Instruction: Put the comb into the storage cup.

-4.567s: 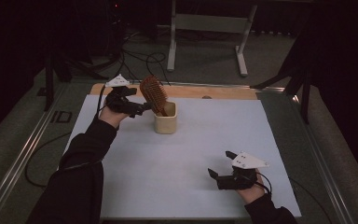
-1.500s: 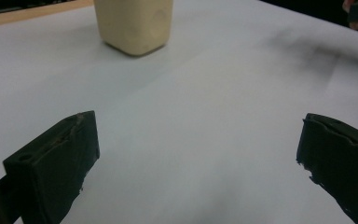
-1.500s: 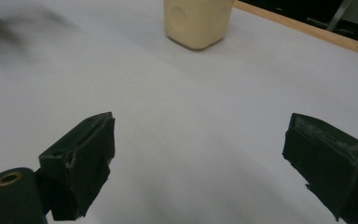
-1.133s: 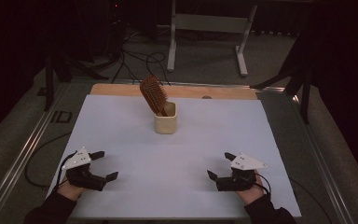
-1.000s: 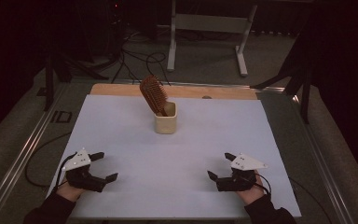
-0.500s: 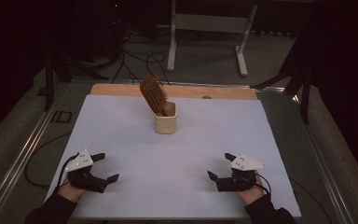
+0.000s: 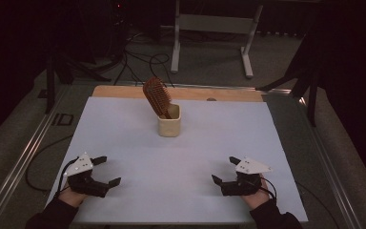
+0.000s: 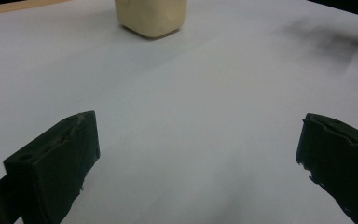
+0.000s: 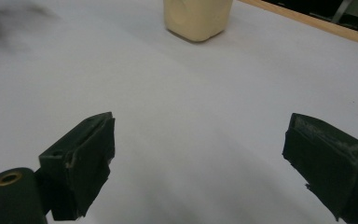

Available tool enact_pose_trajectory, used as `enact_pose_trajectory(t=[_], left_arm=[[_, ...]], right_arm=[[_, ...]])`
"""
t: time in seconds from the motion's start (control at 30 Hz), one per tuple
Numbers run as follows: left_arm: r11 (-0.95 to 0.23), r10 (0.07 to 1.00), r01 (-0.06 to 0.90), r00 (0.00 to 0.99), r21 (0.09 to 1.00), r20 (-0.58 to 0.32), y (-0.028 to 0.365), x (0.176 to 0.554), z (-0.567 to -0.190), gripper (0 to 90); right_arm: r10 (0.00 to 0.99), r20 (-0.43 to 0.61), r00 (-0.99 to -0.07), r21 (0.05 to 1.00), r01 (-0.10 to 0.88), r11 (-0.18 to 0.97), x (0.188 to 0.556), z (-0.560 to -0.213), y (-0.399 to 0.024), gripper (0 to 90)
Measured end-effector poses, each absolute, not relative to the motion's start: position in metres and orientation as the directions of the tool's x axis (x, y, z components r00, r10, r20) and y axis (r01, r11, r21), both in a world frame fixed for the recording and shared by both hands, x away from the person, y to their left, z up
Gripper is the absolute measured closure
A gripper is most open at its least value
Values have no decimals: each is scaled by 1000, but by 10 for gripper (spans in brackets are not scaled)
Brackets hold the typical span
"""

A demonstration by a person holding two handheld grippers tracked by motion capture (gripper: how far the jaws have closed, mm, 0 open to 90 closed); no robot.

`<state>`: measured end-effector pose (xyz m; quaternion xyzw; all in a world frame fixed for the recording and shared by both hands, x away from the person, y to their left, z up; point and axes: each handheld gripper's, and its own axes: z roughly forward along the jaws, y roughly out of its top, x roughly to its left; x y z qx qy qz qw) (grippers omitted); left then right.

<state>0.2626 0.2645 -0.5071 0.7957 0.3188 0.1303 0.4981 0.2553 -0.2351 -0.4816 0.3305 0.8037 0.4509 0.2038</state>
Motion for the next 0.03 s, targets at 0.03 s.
enact_pose_trajectory(t=[0.03], left_arm=[[-301,637,378,763,876,-110,264,263,-507,0]], right_arm=[[714,-29,-700,860,346,374,255,-482,-235,90]])
